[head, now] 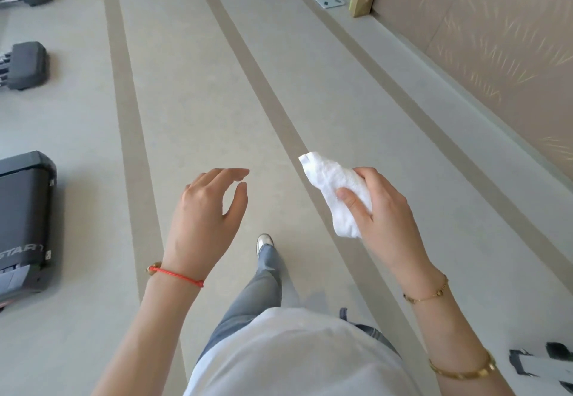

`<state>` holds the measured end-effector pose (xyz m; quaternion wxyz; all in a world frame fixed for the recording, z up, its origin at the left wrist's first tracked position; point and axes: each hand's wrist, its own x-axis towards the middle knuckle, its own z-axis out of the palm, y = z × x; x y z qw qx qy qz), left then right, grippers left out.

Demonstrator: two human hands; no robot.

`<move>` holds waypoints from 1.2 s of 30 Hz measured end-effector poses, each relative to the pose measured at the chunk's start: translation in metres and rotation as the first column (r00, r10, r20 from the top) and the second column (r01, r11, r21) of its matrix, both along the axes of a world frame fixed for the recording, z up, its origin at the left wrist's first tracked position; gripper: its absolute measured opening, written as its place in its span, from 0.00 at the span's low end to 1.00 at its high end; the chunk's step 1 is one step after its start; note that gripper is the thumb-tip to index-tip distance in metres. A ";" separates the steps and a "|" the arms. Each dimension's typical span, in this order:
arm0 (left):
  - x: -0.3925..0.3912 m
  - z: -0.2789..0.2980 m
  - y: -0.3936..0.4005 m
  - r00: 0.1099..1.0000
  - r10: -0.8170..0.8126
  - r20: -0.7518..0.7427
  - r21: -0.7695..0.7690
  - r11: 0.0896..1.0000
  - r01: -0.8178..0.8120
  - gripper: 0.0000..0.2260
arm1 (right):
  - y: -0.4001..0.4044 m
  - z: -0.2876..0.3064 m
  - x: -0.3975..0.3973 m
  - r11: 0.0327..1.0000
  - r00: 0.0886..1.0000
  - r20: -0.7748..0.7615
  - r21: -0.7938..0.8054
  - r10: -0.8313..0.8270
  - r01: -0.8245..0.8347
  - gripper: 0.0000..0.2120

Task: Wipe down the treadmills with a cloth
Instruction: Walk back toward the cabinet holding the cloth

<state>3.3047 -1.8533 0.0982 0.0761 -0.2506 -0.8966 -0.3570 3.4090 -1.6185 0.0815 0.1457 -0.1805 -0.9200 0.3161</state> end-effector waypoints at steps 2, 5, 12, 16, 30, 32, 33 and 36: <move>-0.037 -0.006 0.016 1.000 0.001 0.003 -0.004 1.000 -0.001 0.09 | 0.016 -0.006 -0.037 1.000 1.000 0.004 0.006 0.003 -0.003 0.15; -0.095 -0.010 0.040 1.000 0.000 0.017 -0.008 1.000 0.001 0.09 | 0.041 -0.012 -0.097 1.000 1.000 0.009 0.004 0.011 -0.011 0.16; -0.258 0.001 0.094 1.000 0.002 -0.011 0.001 1.000 -0.002 0.09 | 0.095 -0.001 -0.266 0.999 0.999 -0.013 0.014 0.040 -0.040 0.14; -0.346 0.007 0.121 1.000 -0.005 -0.020 0.000 1.000 0.005 0.09 | 0.121 0.006 -0.355 0.999 0.999 -0.028 0.013 0.043 -0.042 0.13; -0.597 -0.007 0.247 0.999 -0.041 0.016 -0.017 0.999 0.041 0.09 | 0.241 -0.015 -0.591 1.000 1.000 0.004 0.004 -0.010 0.010 0.18; -0.640 -0.011 0.271 0.999 -0.041 0.014 -0.013 0.999 0.042 0.09 | 0.268 -0.018 -0.632 1.000 1.000 0.008 -0.010 -0.011 0.011 0.17; -0.661 -0.012 0.284 0.999 -0.038 0.009 -0.012 0.999 0.038 0.09 | 0.281 -0.018 -0.653 1.000 1.000 0.007 -0.017 -0.009 0.009 0.16; -0.725 -0.010 0.323 1.000 -0.016 -0.006 0.005 1.000 0.017 0.09 | 0.323 -0.013 -0.720 1.000 1.000 -0.004 -0.009 0.005 -0.005 0.19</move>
